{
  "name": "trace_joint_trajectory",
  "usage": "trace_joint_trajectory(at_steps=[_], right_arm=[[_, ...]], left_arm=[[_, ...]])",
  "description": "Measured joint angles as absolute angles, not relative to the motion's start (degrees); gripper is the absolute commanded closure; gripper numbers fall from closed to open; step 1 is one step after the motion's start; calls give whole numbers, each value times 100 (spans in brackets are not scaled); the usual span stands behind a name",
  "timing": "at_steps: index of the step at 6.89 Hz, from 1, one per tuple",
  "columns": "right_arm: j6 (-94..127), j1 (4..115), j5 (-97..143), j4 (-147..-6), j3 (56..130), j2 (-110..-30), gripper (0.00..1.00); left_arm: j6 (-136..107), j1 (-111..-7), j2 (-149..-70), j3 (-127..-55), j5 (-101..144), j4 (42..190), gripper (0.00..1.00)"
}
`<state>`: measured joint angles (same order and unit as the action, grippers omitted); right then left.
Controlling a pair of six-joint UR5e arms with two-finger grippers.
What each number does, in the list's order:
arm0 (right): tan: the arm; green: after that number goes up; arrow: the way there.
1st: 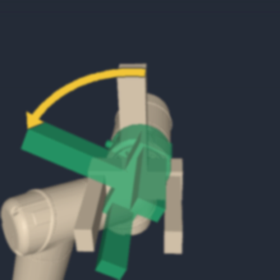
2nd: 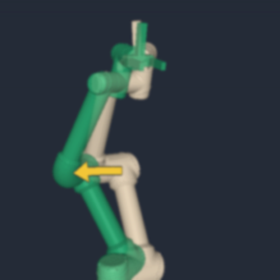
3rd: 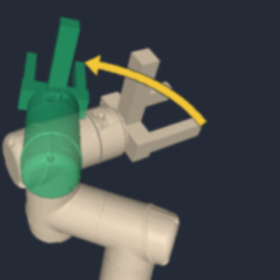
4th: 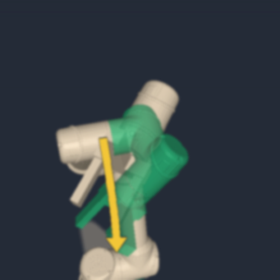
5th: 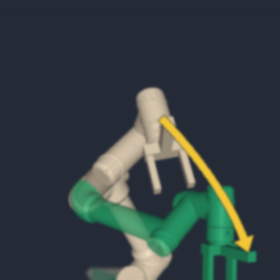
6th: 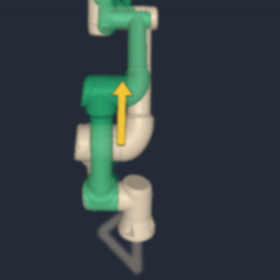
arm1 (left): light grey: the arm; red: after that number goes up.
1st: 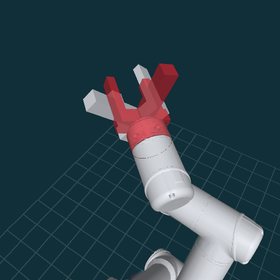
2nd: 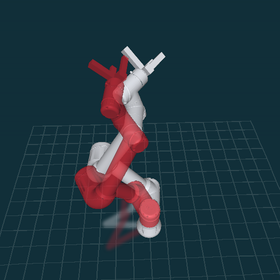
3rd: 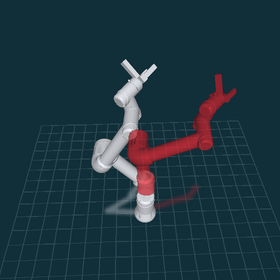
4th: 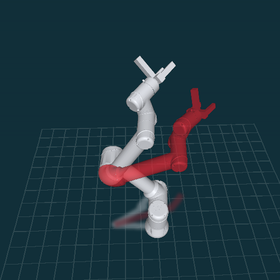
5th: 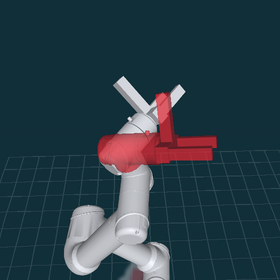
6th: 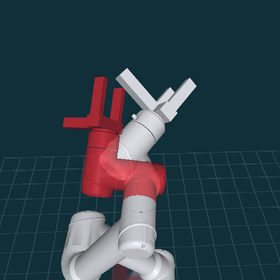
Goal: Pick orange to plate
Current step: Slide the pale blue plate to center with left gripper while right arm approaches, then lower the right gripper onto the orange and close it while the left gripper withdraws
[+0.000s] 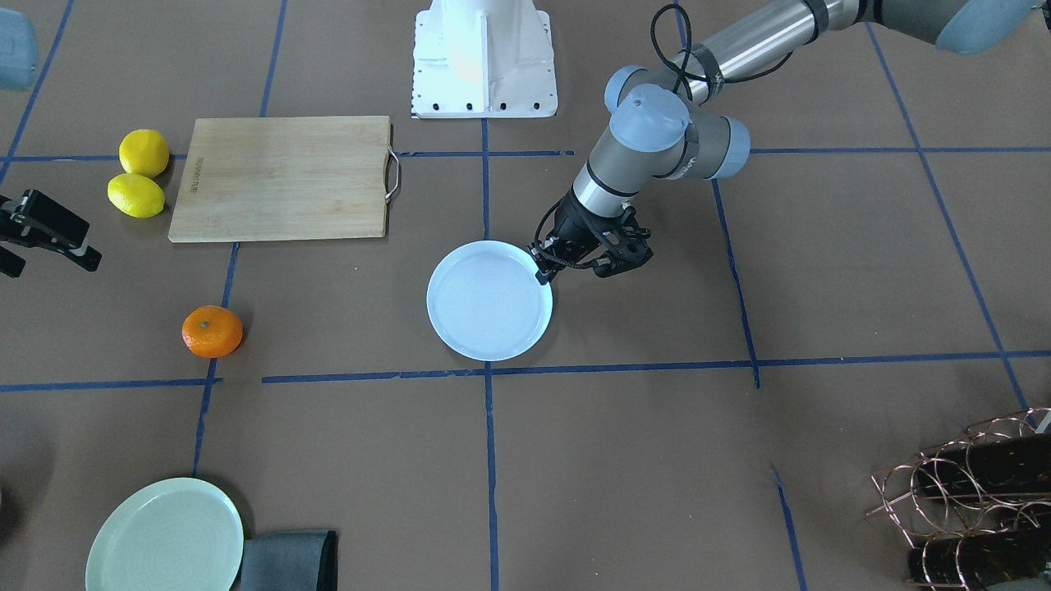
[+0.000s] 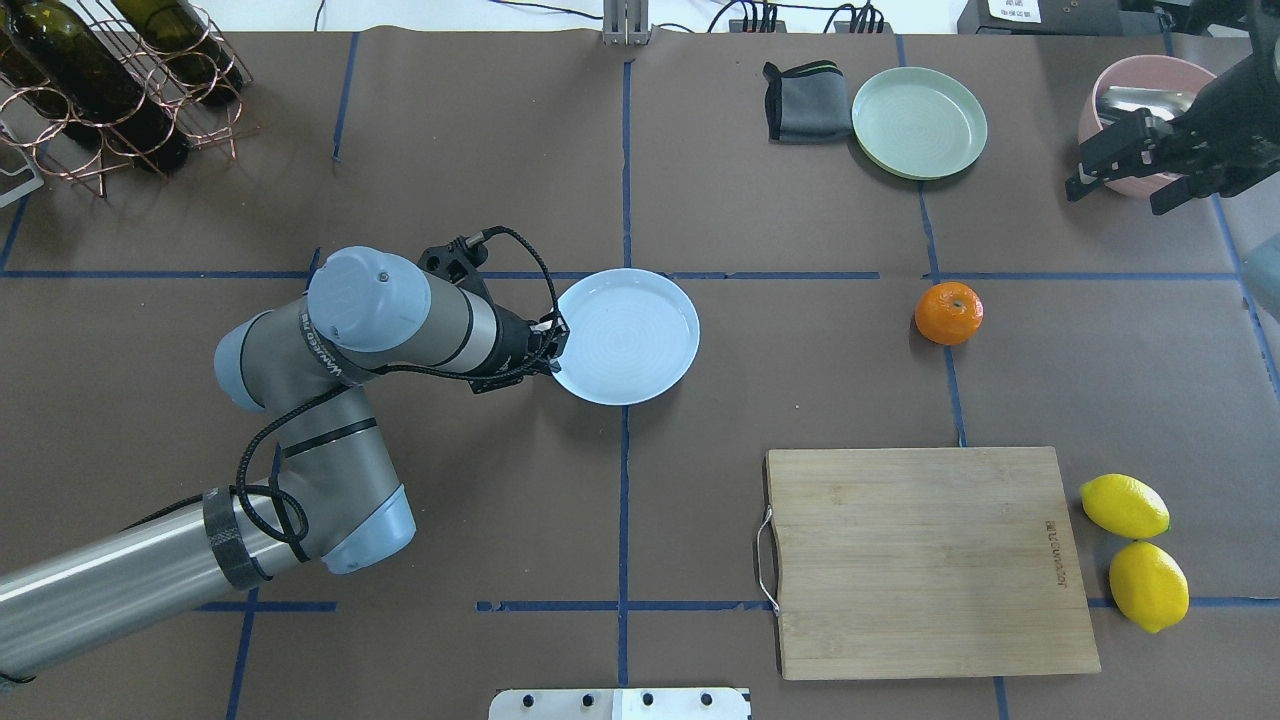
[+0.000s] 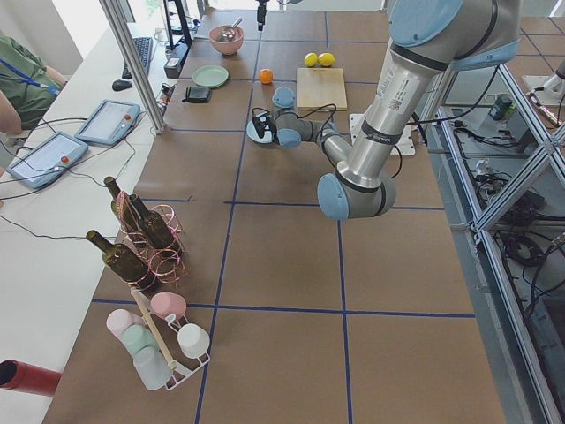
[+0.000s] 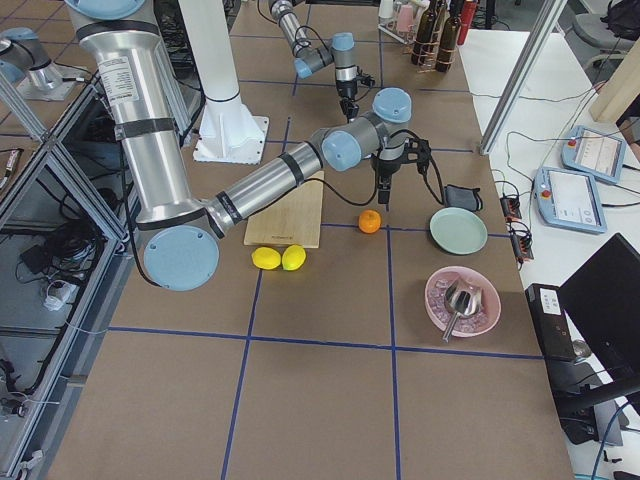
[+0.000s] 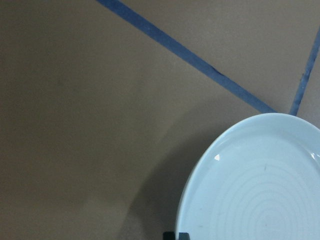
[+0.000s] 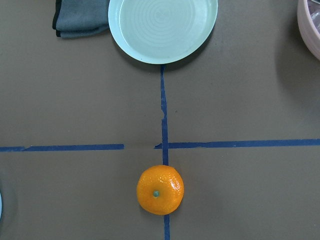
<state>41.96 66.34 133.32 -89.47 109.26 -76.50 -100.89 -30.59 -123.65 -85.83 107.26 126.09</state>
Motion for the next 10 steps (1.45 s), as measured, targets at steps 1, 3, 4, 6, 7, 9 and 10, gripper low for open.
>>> trace_joint_trajectory(at_steps=[1,3,4,6,7,9,10], right_arm=[[4243,6447,13101,-8947,10927,-7649,0],[4528,5878,12529,-8756,10868,-7664,0],[4826,5560,12279,-8339,10716,-7678,0],[5117,5143,11838,-7672,10326,-7692,0],[5123,5060,11712,-7586,10195,-7680,0],[5108,4891,11556,-7546,9947,-7605,0],[5102,4831,11529,-7540,9813,-7545,0]], left_arm=[[-9952,-3105,-12354,-8594,10732,12592,0],[-9823,-3413,-12286,-8636,10830,12496,0],[-9636,-3598,-12224,-8716,10955,12362,0],[-8819,-3964,-11906,-9253,11176,11838,0],[-8420,-4126,-11770,-9513,11214,11561,0],[-8013,-4393,-11570,-9780,11314,11327,0],[-7891,-4529,-11454,-9889,11426,11278,0]])
